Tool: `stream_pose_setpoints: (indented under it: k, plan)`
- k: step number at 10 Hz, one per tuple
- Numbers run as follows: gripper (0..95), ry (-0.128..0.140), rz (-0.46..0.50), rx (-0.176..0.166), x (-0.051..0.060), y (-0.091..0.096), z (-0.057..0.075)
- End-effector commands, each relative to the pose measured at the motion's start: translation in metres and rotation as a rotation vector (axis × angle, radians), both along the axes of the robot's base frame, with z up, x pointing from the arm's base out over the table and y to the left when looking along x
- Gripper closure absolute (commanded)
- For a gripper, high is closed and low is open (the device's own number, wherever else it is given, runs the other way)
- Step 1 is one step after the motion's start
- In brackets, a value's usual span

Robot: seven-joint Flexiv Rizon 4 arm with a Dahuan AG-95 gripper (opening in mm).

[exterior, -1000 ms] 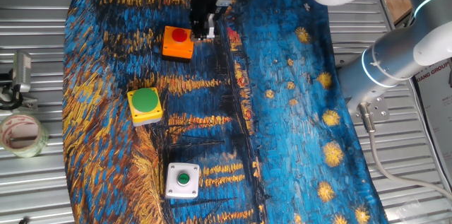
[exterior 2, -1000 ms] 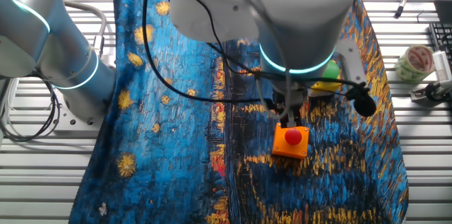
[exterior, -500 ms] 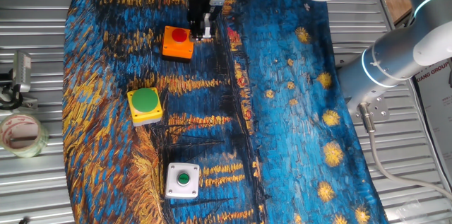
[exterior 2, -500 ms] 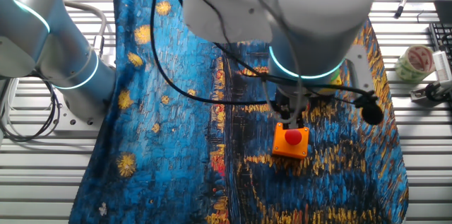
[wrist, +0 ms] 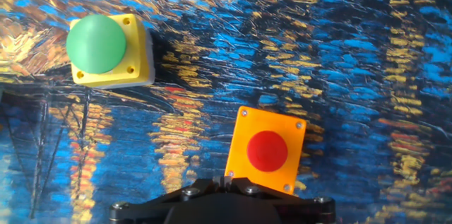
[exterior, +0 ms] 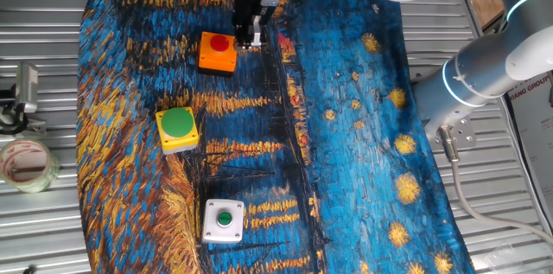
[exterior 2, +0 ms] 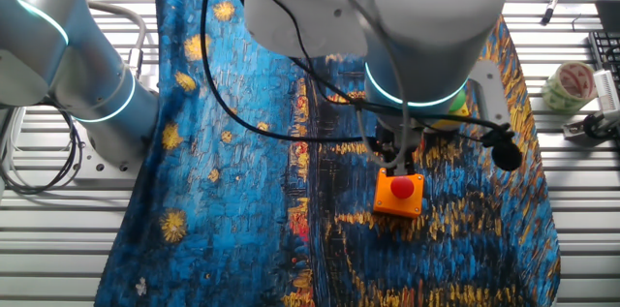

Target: Press three buttons from left to right in sequence

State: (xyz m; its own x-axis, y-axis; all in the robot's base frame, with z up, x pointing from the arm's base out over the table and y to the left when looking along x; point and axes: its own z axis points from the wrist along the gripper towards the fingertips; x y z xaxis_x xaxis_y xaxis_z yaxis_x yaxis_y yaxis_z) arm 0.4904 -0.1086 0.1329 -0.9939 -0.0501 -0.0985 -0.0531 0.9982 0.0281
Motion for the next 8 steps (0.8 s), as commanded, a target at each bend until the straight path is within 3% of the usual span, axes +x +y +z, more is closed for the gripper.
stream_pose_setpoints:
  k: [1,8]
  plan:
    - [95.0,0.004,-0.004,0.001,-0.0007,0.0011,0.0013]
    - [95.0,0.001,0.009,0.019,0.0045,-0.0039,-0.0047]
